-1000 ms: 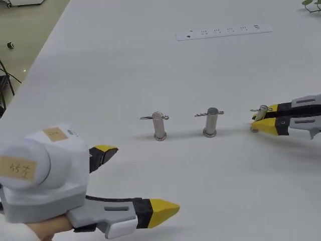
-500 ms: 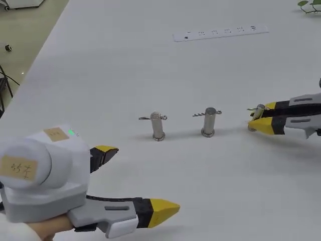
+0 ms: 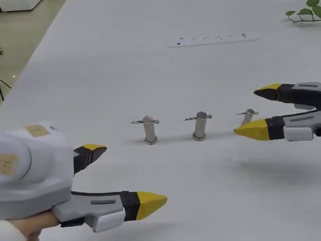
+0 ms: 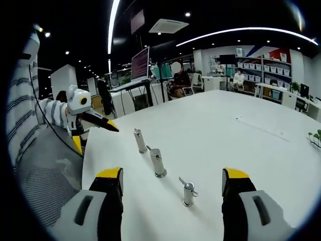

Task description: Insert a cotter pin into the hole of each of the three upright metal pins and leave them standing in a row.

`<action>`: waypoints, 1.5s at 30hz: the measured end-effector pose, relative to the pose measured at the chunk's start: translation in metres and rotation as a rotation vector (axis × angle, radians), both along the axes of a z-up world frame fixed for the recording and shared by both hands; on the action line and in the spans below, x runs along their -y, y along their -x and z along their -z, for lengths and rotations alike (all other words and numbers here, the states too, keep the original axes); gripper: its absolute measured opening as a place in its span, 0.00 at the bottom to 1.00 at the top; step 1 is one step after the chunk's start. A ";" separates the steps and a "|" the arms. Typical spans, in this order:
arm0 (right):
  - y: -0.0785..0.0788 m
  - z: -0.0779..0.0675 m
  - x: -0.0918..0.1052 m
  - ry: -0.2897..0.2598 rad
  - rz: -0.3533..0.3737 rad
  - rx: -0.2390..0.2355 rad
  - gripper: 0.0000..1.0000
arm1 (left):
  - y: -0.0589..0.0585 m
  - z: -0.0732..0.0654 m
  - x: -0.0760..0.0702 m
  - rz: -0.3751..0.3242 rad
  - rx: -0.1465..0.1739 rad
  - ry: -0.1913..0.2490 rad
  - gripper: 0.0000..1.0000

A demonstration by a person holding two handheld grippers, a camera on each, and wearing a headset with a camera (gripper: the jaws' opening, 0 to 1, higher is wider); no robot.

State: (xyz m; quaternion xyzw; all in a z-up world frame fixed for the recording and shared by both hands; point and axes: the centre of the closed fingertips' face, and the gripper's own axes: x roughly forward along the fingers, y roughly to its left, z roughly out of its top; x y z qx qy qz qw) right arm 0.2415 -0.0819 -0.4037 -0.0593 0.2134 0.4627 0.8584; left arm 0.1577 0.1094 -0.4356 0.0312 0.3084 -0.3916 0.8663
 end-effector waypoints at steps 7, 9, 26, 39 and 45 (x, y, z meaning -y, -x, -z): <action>0.023 -0.021 -0.007 -0.046 0.019 -0.031 0.93 | 0.004 -0.010 -0.003 0.062 0.042 -0.049 0.98; 0.031 -0.022 -0.008 -0.043 0.020 -0.039 0.93 | 0.005 -0.011 -0.003 0.064 0.034 -0.044 0.99; 0.082 0.030 0.011 0.109 0.126 -0.286 0.98 | -0.003 -0.019 -0.027 -0.091 -0.022 0.074 0.99; 0.087 0.028 0.024 0.035 0.217 -0.334 0.98 | 0.010 0.002 -0.024 -0.107 -0.111 0.054 0.99; 0.088 0.035 0.026 0.022 0.236 -0.347 0.98 | 0.014 0.011 -0.024 -0.099 -0.155 0.033 0.99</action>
